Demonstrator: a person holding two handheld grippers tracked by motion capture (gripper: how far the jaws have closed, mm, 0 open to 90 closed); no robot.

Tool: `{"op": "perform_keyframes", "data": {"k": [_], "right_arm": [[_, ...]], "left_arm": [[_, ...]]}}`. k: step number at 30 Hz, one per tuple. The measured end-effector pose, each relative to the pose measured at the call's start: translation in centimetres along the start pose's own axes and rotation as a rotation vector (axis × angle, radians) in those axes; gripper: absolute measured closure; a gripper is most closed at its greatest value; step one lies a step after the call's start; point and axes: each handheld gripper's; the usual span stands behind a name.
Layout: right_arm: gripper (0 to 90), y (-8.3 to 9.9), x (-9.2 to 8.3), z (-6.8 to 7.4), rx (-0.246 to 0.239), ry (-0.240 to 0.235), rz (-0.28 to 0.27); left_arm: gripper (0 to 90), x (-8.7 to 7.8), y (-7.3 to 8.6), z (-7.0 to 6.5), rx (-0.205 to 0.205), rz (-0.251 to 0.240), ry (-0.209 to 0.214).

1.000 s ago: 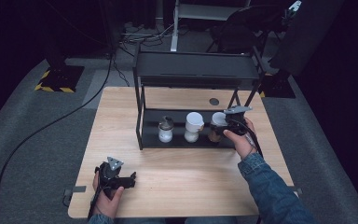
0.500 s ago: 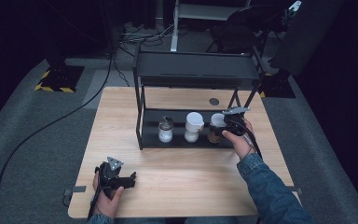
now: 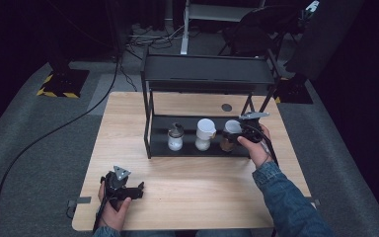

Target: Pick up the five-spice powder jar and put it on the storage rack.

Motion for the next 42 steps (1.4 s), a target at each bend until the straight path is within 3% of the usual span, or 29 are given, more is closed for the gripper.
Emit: {"op": "perform_keyframes", "data": {"k": [10, 17, 42], "right_arm": [[12.6, -1.4, -3.0, 1.9, -0.064, 0.027, -0.041], [12.6, -1.6, -5.5, 3.1, -0.073, 0.020, -0.065], [11.3, 1.3, -11.7, 5.8, -0.097, -0.014, -0.081]], "left_arm": [[0.4, 0.0, 0.0, 0.0, 0.000, 0.000, 0.000], [0.4, 0.0, 0.0, 0.0, 0.000, 0.000, 0.000], [0.4, 0.0, 0.0, 0.0, 0.000, 0.000, 0.000]]}}
Point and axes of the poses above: each handheld gripper's, and its own axes: x roughly forward along the jaws, y roughly out of its underside, z roughly to its left, and after that the axes turned 10 degrees about -y, right-handed
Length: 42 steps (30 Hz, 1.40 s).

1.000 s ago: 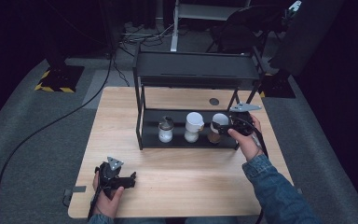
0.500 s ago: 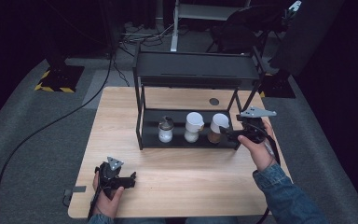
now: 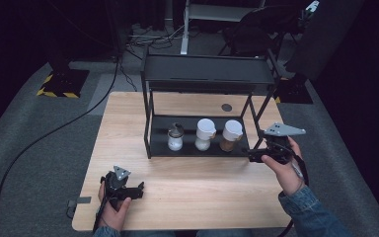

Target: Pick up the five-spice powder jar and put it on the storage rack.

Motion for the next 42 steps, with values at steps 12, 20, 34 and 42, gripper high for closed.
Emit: {"op": "perform_keyframes", "data": {"k": [12, 20, 34, 42], "right_arm": [[11.1, 2.1, -0.9, 1.0, 0.015, -0.018, 0.014], [10.8, 3.6, -0.9, 0.9, 0.035, -0.015, 0.021], [8.8, 7.4, 0.0, -0.3, 0.069, -0.011, 0.034], [8.3, 9.9, 1.2, -1.3, 0.089, 0.002, 0.062]], "left_arm": [[0.4, 0.0, 0.0, 0.0, 0.000, 0.000, 0.000], [0.4, 0.0, 0.0, 0.0, 0.000, 0.000, 0.000], [0.4, 0.0, 0.0, 0.0, 0.000, 0.000, 0.000], [0.4, 0.0, 0.0, 0.0, -0.002, 0.000, -0.002]]}}
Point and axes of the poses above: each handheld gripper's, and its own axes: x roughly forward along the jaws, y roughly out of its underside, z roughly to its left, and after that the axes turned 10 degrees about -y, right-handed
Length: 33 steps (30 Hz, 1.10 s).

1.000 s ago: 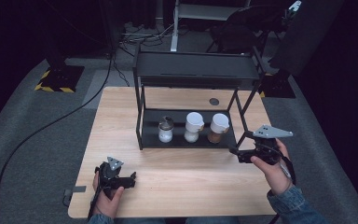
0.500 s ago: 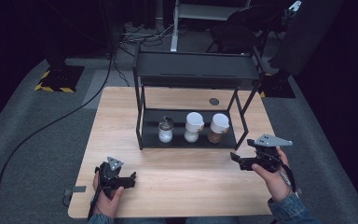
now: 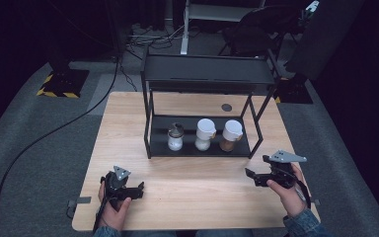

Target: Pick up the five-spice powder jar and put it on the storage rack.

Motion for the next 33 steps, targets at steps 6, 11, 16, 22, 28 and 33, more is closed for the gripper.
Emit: {"op": "perform_keyframes", "data": {"k": [6, 11, 16, 22, 28, 33], "right_arm": [[6.1, 1.4, 0.9, -0.5, 0.000, 0.018, 0.019], [5.7, 2.5, 1.6, -1.0, 0.007, 0.033, 0.042], [4.8, 3.3, 2.0, -1.2, 0.011, 0.039, 0.056], [4.0, 4.1, 2.4, -1.5, 0.017, 0.042, 0.071], [4.0, 4.6, 2.6, -1.6, 0.011, 0.047, 0.080], [4.0, 5.0, 2.7, -1.6, 0.002, 0.054, 0.090]], "left_arm": [[0.4, 0.0, 0.0, 0.0, -0.001, 0.000, -0.001], [0.4, 0.0, 0.0, 0.0, -0.001, 0.000, -0.001], [0.4, 0.0, 0.0, 0.0, -0.001, 0.000, -0.001], [0.4, 0.0, 0.0, 0.0, -0.001, 0.000, -0.001], [0.4, 0.0, 0.0, 0.0, -0.001, 0.000, -0.001], [0.4, 0.0, 0.0, 0.0, -0.001, 0.001, -0.001]]}}
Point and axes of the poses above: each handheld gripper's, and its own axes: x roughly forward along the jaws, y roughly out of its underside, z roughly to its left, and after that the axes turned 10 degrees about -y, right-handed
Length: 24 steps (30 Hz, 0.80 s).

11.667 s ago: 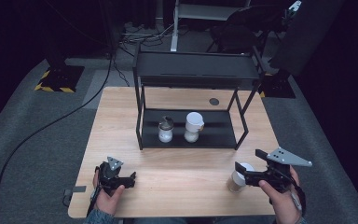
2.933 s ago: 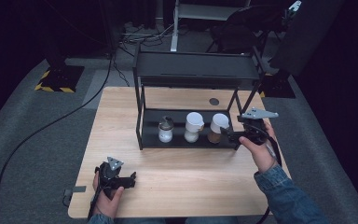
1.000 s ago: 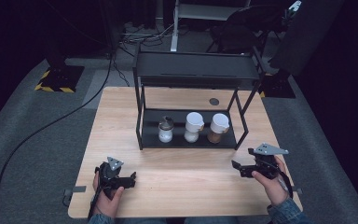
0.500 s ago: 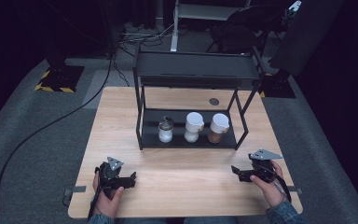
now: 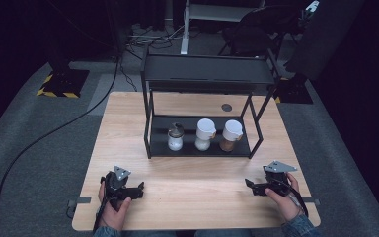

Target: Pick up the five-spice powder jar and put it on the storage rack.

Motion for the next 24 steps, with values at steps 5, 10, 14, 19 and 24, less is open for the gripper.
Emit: {"op": "perform_keyframes", "data": {"k": [5, 10, 14, 19, 24], "right_arm": [[4.0, 0.4, 0.2, 0.0, 0.005, 0.004, 0.007], [4.0, 0.7, 0.4, 0.0, 0.007, 0.006, 0.014], [3.9, 0.9, 0.5, 0.0, 0.007, 0.010, 0.020], [4.0, 1.3, 0.6, -0.1, 0.015, 0.013, 0.026], [4.0, 1.6, 0.8, -0.1, 0.018, 0.012, 0.035]], "left_arm": [[0.4, 0.0, 0.0, 0.0, 0.000, 0.000, 0.000], [0.4, 0.0, 0.0, 0.0, 0.000, 0.000, 0.000], [0.4, 0.0, 0.0, 0.0, -0.001, 0.000, -0.001], [0.4, 0.0, 0.0, 0.0, -0.001, 0.000, -0.001], [0.4, 0.0, 0.0, 0.0, -0.001, 0.000, 0.000]]}}
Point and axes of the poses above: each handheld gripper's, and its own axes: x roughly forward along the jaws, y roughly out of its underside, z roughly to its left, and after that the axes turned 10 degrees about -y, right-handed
